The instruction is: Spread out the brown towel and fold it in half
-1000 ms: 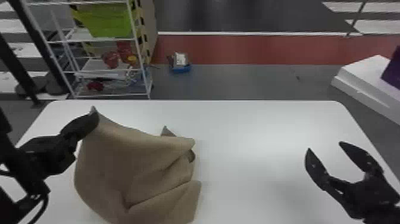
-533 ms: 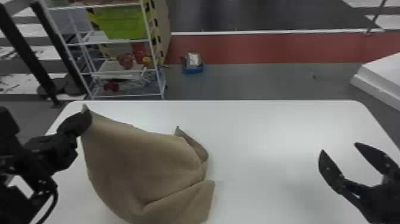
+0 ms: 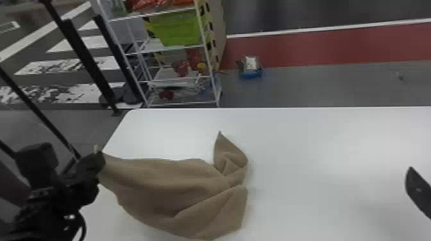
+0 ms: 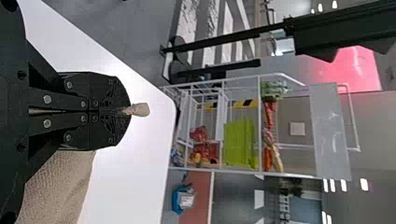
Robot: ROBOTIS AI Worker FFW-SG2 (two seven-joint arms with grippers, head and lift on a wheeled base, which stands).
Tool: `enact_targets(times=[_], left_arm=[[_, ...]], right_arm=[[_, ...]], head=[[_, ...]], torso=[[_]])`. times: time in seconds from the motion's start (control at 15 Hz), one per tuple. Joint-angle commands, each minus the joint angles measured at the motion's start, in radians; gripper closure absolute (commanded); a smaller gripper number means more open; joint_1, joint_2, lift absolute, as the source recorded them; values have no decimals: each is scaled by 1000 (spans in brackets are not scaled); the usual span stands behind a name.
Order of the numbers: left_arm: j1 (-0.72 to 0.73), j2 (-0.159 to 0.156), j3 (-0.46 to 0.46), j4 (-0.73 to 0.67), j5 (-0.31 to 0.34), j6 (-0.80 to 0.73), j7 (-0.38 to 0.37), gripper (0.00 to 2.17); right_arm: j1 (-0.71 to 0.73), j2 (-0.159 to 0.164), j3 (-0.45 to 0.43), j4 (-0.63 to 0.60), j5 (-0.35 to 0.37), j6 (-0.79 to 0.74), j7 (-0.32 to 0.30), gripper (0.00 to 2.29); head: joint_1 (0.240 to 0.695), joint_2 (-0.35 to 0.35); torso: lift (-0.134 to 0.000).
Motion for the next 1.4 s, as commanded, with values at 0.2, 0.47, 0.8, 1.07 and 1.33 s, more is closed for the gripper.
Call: enact_targets(times=[0.2,0.47,0.8,1.07,1.33], left_arm=[[20,-3,-1,12,-68,83,83,6],[-3,-3,-77,9,-244,104,200,19],[-3,-3,-94,11,-292,80,286,19],[2,-3,-85,-26,-161,9,17,93],[-70,-3,-130,24,-59,37,-193,93]], right_arm=[[-4,1,8,-3,2,-3,2,167],[9,1,2,-6,0,-24,8,167],[24,3,-13,-17,-8,-37,22,174],[26,4,-10,-17,-8,-33,23,174],[30,7,-16,-14,0,-21,29,174]], head=[[695,319],[695,350],[695,350],[695,350],[695,252]], torso=[[-124],[-124],[-124],[-124],[-124]])
